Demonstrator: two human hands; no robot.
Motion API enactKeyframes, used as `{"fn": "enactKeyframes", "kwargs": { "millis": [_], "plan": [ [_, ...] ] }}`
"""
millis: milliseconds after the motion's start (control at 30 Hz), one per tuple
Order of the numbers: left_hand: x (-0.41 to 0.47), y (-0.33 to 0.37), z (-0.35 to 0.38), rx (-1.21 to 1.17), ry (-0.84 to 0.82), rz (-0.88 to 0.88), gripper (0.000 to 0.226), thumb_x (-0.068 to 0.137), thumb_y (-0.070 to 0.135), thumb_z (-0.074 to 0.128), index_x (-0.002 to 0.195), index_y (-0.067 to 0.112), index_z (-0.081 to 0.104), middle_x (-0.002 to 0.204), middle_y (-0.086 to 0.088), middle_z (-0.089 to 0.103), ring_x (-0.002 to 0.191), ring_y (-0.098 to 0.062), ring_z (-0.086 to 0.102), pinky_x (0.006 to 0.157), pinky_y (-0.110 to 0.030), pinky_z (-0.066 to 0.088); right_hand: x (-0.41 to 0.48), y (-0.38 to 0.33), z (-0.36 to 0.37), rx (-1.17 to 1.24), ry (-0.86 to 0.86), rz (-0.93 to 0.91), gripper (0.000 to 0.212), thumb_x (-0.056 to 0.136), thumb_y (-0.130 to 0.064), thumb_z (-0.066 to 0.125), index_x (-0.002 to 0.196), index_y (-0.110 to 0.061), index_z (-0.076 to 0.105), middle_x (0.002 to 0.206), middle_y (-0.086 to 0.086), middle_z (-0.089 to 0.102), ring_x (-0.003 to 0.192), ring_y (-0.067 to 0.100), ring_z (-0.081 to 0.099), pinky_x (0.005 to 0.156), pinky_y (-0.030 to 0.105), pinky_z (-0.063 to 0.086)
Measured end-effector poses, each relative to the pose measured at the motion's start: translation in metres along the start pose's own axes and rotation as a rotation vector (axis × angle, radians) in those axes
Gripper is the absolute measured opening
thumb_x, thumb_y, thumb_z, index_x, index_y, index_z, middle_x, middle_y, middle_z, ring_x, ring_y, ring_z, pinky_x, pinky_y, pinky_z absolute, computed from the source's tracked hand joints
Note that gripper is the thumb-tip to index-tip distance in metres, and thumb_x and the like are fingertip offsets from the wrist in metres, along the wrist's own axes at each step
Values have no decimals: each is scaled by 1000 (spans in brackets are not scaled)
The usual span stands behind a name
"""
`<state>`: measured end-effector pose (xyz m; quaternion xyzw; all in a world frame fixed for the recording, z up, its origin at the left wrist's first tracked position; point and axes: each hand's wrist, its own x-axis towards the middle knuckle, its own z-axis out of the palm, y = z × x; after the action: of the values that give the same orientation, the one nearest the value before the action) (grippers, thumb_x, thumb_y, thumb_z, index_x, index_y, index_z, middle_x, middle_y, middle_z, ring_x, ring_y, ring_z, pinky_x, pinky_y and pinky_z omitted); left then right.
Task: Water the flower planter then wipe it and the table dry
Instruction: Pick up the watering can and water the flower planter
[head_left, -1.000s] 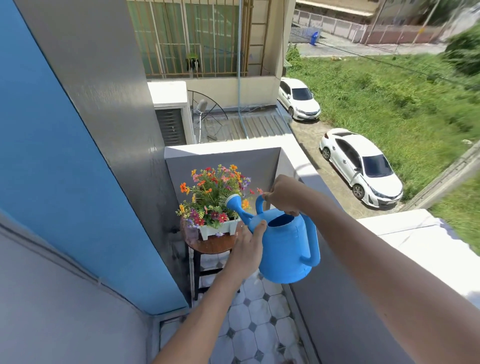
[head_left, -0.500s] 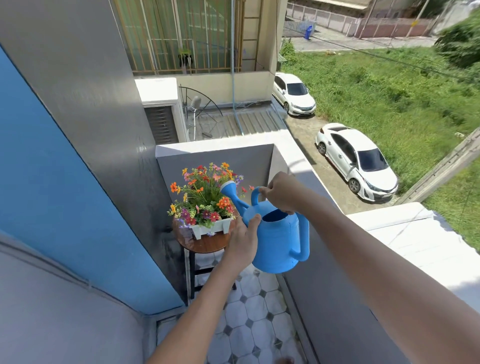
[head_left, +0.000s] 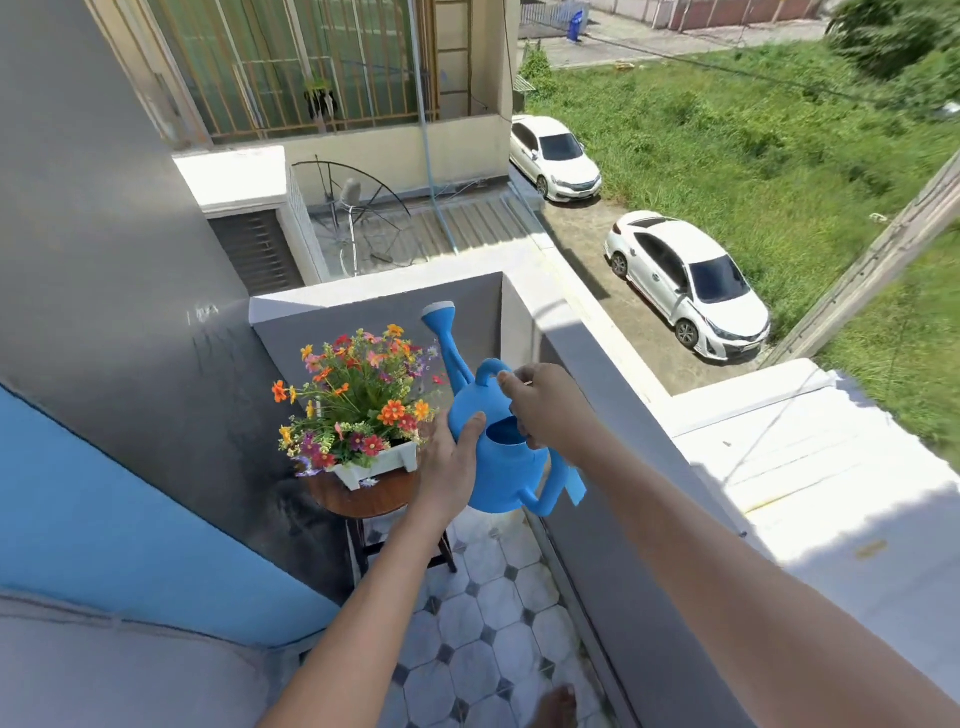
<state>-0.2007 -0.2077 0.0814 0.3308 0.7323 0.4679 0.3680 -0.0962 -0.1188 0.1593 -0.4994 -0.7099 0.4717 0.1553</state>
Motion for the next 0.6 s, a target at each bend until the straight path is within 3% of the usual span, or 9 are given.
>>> {"fn": "enactKeyframes", "kwargs": {
  "millis": [133, 267, 467, 600],
  "plan": [
    [20, 8, 36, 26, -51, 35, 42, 93, 57, 42, 121, 26, 51, 106, 2, 62, 95, -17, 62, 73, -36, 50, 5, 35, -19, 232, 89, 83, 33, 101, -35, 47, 107, -5, 60, 64, 3, 49, 42, 14, 43, 40, 22, 38],
    [42, 23, 105, 63, -183, 59, 34, 96, 51, 43, 117, 26, 53, 103, 6, 65, 90, -10, 63, 65, -25, 43, 7, 81, -64, 452, 249, 162, 27, 101, -33, 45, 109, -11, 59, 67, 4, 49, 45, 12, 41, 40, 23, 36],
    [62, 27, 157, 55, -275, 85, 36, 97, 53, 40, 118, 28, 56, 98, 5, 67, 87, -15, 63, 67, -29, 47, 8, 116, -79, 605, 407, 163, 26, 104, -31, 41, 107, -12, 59, 66, 5, 44, 47, 13, 38, 44, 26, 37],
    [79, 34, 208, 88, -373, 65, 40, 95, 57, 42, 105, 23, 61, 93, -2, 67, 83, -19, 62, 73, -34, 47, 14, 144, -98, 773, 552, 186, 27, 104, -27, 40, 87, -13, 54, 64, 5, 41, 50, 14, 36, 48, 31, 33]
  ]
}}
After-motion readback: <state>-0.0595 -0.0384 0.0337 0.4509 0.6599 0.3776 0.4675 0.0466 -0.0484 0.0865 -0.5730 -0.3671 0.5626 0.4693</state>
